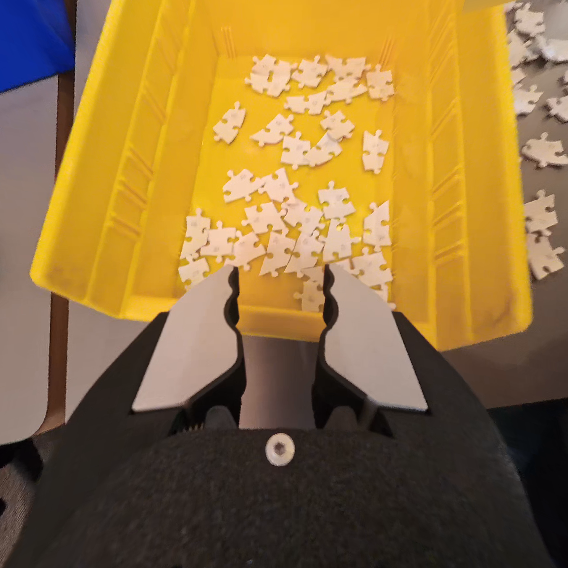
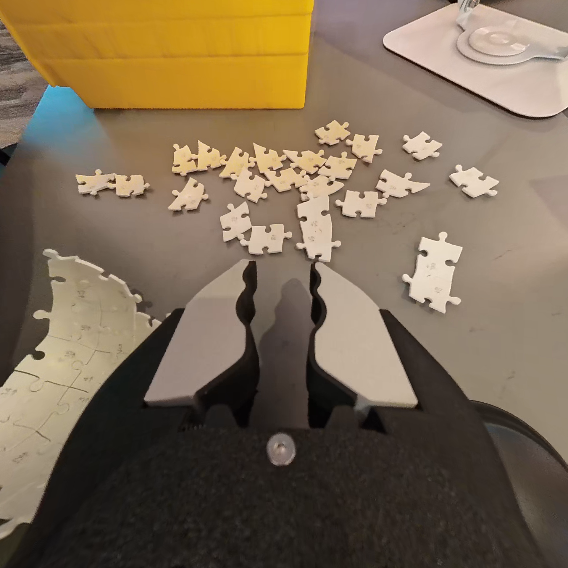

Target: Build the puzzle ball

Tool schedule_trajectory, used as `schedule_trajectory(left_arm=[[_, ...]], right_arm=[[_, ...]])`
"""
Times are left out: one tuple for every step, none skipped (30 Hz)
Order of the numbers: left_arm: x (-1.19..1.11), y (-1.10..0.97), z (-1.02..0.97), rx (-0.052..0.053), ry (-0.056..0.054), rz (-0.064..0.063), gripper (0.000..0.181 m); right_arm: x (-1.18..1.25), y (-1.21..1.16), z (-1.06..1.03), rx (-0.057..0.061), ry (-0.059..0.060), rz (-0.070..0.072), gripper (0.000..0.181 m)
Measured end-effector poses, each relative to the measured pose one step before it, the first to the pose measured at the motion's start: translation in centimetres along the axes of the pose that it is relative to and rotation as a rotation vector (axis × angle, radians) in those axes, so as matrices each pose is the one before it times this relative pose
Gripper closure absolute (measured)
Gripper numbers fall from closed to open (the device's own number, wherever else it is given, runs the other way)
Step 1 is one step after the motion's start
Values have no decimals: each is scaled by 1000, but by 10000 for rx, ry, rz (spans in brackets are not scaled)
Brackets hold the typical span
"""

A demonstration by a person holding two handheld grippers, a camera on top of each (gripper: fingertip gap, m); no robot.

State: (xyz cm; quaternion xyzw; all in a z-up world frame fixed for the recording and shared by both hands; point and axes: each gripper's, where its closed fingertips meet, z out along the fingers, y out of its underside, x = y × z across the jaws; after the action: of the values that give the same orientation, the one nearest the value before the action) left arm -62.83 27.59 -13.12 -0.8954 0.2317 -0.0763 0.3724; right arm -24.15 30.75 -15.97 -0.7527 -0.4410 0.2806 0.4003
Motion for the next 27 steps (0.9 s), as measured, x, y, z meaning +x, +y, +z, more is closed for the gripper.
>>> schedule_trajectory(left_arm=[[-242, 500, -88, -104, -63, -54, 129], [-123, 420, -107, -73, 11, -73, 129], [-40, 317, -138, -41, 37, -41, 129], [-32, 201, -182, 14, 23, -1, 129], [-51, 152, -202, 33, 9, 20, 129], [-65, 152, -179, 41, 0, 5, 129], [-88, 181, -144, 29, 9, -40, 130], [-156, 187, -60, -8, -20, -75, 130], [-190, 167, -7, -20, -47, -79, 130], [-126, 148, 52, -46, -18, -54, 130], [-118, 54, 59, -24, -46, -4, 130], [-169, -48, 49, 20, -99, 14, 130], [-170, -36, 64, -1, -89, -2, 130], [-101, -45, 71, 3, -39, -26, 130], [-49, -56, 66, 9, 2, -37, 130], [-73, -32, 58, 3, -33, -11, 130], [-150, -14, 49, -14, -84, 17, 130], [-150, 9, 42, -19, -92, 28, 131], [-101, -2, 35, -11, -59, 25, 130], [-70, -9, 20, 7, -31, 7, 130], [-50, -23, 27, 24, -6, -2, 130], [-18, -9, 14, 23, 19, 9, 130], [-15, -8, 13, 19, 13, 8, 129], [-59, -3, 13, 13, -18, -6, 129], [-123, -2, 9, -6, -54, -13, 130], [-80, 2, 13, 7, -29, -15, 129], [-30, -1, -2, 11, -2, -13, 130]], right_arm=[[65, 33, 31, -25, 24, 35, 148], [50, 45, 32, -39, 22, 28, 148], [56, 53, 57, -50, 38, 12, 148], [17, 69, 53, -62, 24, -9, 148], [0, 70, 75, -66, 20, -25, 148], [20, 63, 58, -61, 34, -14, 149], [6, 30, 34, -31, 20, -10, 149], [-4, 12, 3, -3, -6, -6, 149], [9, -28, -21, 18, -8, 21, 150], [33, -25, -25, 27, -18, 47, 150], [15, -29, -20, 25, -39, 58, 150], [4, -27, -23, 22, -63, 61, 150], [14, -15, -28, 24, -49, 69, 151], [37, -34, -27, 29, -35, 73, 151], [10, -41, -44, 38, -48, 54, 151], [-2, -44, -38, 41, -37, 41, 151], [12, -31, -25, 30, -25, 32, 151], [8, -18, -20, 18, -7, 14, 151], [-3, -5, -9, 0, 1, -9, 151], [-20, 18, 24, -19, 3, -21, 151], [-9, 48, 34, -35, 8, -19, 151], [-12, 49, 54, -53, 0, -11, 152], [-46, 71, 67, -61, -28, -18, 152], [-42, 64, 53, -54, -17, -24, 152], [-21, 46, 47, -44, -1, -19, 152], [-15, 18, 30, -26, 4, -20, 152], [-28, 21, 10, -13, -3, -20, 152]])
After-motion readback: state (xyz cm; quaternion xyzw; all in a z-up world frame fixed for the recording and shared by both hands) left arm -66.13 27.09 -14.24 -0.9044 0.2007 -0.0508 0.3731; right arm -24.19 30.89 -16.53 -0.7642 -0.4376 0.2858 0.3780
